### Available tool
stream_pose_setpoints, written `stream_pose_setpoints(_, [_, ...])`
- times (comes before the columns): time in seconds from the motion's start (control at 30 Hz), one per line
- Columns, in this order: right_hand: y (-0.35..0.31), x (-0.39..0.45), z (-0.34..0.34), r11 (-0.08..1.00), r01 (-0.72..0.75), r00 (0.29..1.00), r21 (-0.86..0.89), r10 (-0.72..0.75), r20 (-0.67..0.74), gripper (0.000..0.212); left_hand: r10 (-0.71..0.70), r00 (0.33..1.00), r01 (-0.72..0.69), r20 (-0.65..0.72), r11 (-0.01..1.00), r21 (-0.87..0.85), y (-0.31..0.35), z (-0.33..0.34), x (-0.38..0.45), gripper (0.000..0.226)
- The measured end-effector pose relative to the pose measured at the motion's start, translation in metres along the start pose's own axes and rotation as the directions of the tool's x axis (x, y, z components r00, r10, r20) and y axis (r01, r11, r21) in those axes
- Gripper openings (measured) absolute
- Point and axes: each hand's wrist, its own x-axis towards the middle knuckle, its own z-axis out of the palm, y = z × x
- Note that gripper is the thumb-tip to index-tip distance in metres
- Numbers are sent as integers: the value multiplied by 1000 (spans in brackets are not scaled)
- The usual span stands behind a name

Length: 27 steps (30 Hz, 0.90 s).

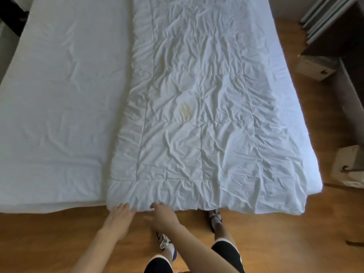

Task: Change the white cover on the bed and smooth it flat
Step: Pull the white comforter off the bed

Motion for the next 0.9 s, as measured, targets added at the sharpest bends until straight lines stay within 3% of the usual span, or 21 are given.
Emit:
stream_pose_setpoints(0.13, [94,-20,-52,986,-147,969,81,160,-187,52,92,993,-94,-81,995,-26,72,-3,18,56])
stream_pose_setpoints(0.27, [201,-44,-103,944,-262,890,200,316,-328,50,131,985,-135,-108,991,-27,145,-23,59,49])
stream_pose_setpoints(0.43, [338,-66,-161,876,-315,742,366,467,-480,59,147,983,-152,-113,987,-43,247,-36,138,56])
stream_pose_setpoints(0.67, [493,-65,-254,769,-247,511,590,621,-595,78,173,984,-179,-44,939,-294,431,-112,223,58])
stream_pose_setpoints(0.73, [523,-53,-272,725,-196,522,661,648,-555,90,118,990,-138,-76,907,-397,471,-122,244,57])
stream_pose_setpoints(0.8, [539,-39,-284,676,-161,585,719,652,-482,100,110,989,-143,-98,888,-437,501,-127,260,56])
stream_pose_setpoints(0.9, [546,-18,-290,615,-118,673,780,627,-393,92,123,986,-161,-112,878,-450,527,-133,276,57])
